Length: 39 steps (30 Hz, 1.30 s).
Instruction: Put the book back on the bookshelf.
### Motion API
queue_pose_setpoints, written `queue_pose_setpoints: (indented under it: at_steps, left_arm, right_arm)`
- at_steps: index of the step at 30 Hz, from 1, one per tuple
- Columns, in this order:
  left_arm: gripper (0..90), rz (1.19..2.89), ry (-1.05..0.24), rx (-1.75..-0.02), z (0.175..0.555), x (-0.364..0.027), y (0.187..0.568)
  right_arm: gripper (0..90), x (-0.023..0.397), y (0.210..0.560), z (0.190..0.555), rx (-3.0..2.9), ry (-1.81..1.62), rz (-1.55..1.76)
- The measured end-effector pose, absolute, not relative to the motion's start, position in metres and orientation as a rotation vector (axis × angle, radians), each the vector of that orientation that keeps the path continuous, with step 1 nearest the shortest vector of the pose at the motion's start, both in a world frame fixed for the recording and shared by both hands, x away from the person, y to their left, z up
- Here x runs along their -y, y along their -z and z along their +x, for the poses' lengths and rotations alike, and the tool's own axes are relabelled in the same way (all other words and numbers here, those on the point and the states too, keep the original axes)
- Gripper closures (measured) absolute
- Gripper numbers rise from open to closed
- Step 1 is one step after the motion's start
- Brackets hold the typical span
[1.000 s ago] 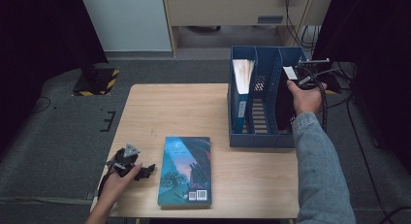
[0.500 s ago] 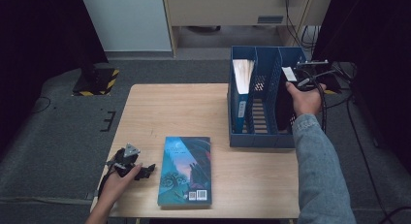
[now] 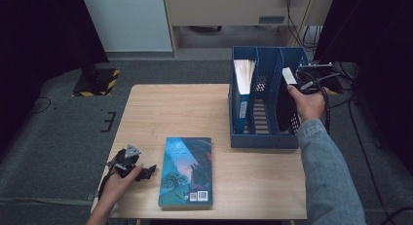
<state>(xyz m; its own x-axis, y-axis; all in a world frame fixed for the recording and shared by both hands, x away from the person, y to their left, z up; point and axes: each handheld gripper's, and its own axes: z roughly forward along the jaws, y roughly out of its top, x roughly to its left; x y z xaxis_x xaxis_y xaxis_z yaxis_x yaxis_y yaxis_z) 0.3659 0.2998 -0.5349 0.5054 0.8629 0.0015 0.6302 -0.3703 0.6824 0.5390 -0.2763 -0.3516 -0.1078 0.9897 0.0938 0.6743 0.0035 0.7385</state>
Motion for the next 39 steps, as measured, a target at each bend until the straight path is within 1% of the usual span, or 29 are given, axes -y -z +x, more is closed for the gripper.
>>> queue_pose_setpoints:
  at_steps: [3,9,13,19,27,36,39]
  left_arm:
    - [0.0,2.12,-0.484,-1.216,0.366,-0.299,0.535]
    - [0.0,2.121,-0.483,-1.217,0.366,-0.299,0.535]
    - [0.0,2.121,-0.483,-1.215,0.366,-0.298,0.535]
    - [0.0,2.121,-0.484,-1.214,0.366,-0.298,0.535]
    - [0.0,2.118,-0.482,-1.217,0.366,-0.298,0.535]
    - [0.0,2.118,-0.483,-1.217,0.366,-0.297,0.535]
    - [0.0,2.117,-0.485,-1.217,0.366,-0.297,0.535]
  right_arm:
    - [44.5,0.277,0.348,0.534,-1.832,-0.918,1.698]
    - [45.3,0.277,0.343,0.528,-1.855,-0.936,1.692]
    - [45.8,0.279,0.342,0.526,-1.857,-0.957,1.694]
    - [44.2,0.282,0.343,0.525,-1.851,-0.993,1.705]
    - [37.5,0.286,0.343,0.521,-1.864,-1.03,1.689]
    - [20.8,0.287,0.347,0.516,-1.882,-1.038,1.67]
    - [19.7,0.286,0.346,0.512,-1.877,-1.055,1.664]
